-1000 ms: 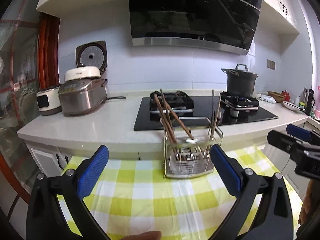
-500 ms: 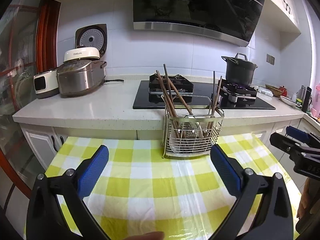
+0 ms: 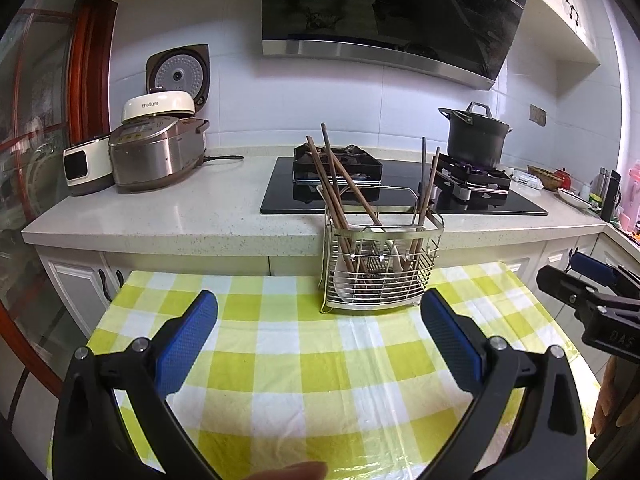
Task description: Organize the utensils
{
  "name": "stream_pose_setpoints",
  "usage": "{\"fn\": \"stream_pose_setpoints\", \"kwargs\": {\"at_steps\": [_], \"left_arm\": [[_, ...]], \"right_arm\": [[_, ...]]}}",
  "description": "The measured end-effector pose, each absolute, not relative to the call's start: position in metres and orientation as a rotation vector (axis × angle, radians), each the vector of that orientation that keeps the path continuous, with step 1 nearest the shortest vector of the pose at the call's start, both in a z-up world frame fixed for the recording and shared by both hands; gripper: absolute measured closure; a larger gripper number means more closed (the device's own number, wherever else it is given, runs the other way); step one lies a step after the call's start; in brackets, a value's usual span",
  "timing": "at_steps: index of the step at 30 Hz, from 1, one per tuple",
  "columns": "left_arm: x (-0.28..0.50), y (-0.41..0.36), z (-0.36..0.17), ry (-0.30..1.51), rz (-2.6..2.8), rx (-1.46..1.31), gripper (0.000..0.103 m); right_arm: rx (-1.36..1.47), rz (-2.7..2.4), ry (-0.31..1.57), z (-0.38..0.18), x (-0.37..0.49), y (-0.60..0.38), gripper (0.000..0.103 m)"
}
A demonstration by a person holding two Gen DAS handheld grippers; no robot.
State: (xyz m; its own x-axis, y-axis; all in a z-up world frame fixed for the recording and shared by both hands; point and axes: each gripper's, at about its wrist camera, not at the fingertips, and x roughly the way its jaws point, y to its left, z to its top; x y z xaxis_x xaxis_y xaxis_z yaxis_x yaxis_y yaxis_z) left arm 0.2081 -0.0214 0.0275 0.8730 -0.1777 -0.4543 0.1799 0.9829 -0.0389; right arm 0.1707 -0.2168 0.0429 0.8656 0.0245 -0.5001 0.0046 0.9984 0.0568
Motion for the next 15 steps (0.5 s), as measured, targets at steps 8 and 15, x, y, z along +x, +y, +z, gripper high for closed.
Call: {"fn": "stream_pose_setpoints", "kwargs": {"at_steps": [8, 15], "left_arm": [[0.2081, -0.0214, 0.0269, 0.478, -0.189, 0.005, 0.005], [0.2094, -0.0209, 0.0254, 0.484, -0.183, 0.0, 0.005]], "right_arm": [[0.051, 0.008, 0.526, 0.0434, 0.1707, -0.216, 0.019], [0.043, 0.001, 0.521, 0.043, 0.1702, -0.2155, 0.019]]}}
